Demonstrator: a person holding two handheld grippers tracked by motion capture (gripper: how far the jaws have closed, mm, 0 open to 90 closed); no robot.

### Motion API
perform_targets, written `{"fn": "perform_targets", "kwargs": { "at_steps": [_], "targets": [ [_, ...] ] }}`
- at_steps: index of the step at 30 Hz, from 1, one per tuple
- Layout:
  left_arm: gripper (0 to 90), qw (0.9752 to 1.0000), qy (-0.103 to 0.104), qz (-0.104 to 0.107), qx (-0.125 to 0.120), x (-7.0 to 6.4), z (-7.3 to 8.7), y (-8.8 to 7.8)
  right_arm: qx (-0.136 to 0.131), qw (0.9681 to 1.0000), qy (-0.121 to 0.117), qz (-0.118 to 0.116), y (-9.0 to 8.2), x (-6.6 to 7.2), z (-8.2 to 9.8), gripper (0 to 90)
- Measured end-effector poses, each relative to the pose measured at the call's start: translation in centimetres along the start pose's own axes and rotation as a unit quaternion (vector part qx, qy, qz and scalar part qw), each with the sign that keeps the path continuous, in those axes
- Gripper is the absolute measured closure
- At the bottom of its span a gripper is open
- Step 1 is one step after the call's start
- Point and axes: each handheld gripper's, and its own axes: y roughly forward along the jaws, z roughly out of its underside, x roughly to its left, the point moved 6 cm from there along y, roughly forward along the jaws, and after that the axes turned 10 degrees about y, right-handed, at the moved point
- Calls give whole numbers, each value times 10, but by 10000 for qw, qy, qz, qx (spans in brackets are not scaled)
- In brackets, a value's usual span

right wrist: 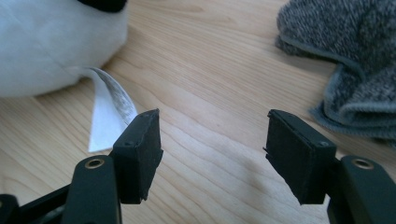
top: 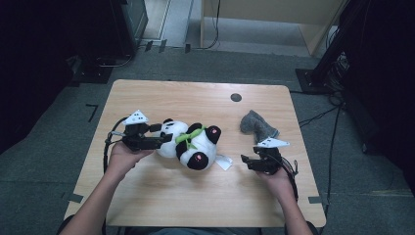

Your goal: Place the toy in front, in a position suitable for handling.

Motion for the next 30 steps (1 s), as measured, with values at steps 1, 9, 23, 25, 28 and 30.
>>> {"fn": "perform_targets", "kwargs": {
  "at_steps": [1, 9, 23, 25, 28, 30],
  "targets": [
    [366, 10000, 50, -21, 3, 4, 2, -2, -16, 10000, 16, -18, -1, 2, -1, 373],
    [409, 9992, 157, -300, 235, 34, 22, -6, -350, 9987, 66, -377, -5, 35, -20, 455],
    [451, 9991, -194, 256, 270, 46, 44, 11, -124, 9943, -333, -1001, 10, 93, -24, 641],
    [455, 9991, -214, 291, 232, 44, 46, 12, -3, 9936, -336, -1074, 15, 98, -22, 666],
    [455, 9987, -261, 364, 250, 40, 46, 15, 106, 9928, -361, -1142, 21, 101, -20, 682],
    [463, 9985, -263, 401, 270, 38, 46, 17, 144, 9928, -348, -1138, 25, 102, -19, 682]
  ]
}}
